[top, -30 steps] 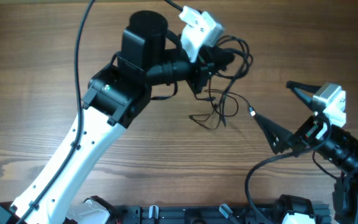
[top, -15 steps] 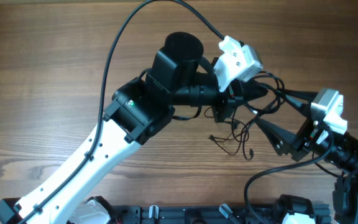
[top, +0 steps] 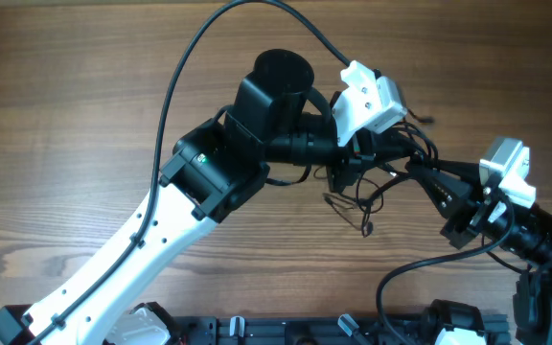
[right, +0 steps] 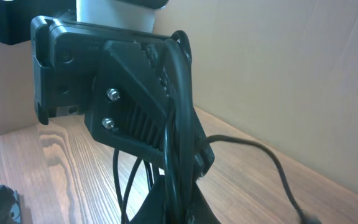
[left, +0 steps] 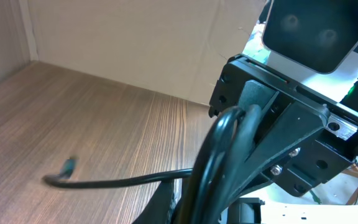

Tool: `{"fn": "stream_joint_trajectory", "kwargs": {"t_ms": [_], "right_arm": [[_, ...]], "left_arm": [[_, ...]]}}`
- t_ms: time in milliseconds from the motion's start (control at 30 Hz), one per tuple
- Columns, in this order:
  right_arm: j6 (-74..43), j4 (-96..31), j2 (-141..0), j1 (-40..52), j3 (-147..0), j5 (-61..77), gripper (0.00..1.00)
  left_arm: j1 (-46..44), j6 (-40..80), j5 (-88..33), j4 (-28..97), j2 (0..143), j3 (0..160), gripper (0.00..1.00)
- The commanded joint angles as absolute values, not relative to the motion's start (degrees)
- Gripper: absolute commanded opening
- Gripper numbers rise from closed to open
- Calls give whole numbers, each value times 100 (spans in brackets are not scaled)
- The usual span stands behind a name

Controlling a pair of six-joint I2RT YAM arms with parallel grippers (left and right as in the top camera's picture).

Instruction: Untangle cables

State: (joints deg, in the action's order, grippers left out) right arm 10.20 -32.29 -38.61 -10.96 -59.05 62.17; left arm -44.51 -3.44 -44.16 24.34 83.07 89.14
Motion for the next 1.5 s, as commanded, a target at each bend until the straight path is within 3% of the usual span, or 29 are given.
{"fn": "stream_joint_trajectory", "kwargs": {"t_ms": [0, 67, 100, 167, 333, 400, 633, 1167, 1367, 1467], "right_arm": [[1028, -3221, -3841, -1109, -5918, 6353, 4], [991, -3225, -3841, -1109, -5918, 6348, 4], [989, -3227, -3841, -1109, -5918, 6348, 4], [858, -3267, -3841, -1111, -5918, 6117, 4], [325, -3402, -3841, -1109, -5918, 5142, 4], [207, -3402, -3841, -1109, -5918, 4987, 4], [89, -3557, -3994, -1109, -5918, 5033, 4], [-322, -4504, -4814, -1109, -5918, 5328, 4], [-318, -4525, -5094, -1109, -5918, 5496, 4], [-320, -4460, -5133, -1109, -5918, 5492, 4]], "left_arm": [[-4473, -429, -4534, 2377, 8326, 9002, 18], [-4473, -429, -4230, 2401, 8326, 9002, 26], [-4473, -427, -3964, 2429, 8326, 9002, 44], [-4449, -414, -3391, 2569, 8322, 9002, 68], [-4259, 246, -996, 3312, 8315, 9002, 94], [-4189, 399, -161, 3627, 8315, 9002, 100], [-4123, 397, 1138, 3933, 8315, 9002, 100], [-4123, 19, 2043, 3385, 8315, 9002, 100], [-4125, 47, 1970, 3498, 8315, 9002, 100], [-4152, 47, 1186, 3719, 8315, 9002, 100]]}}
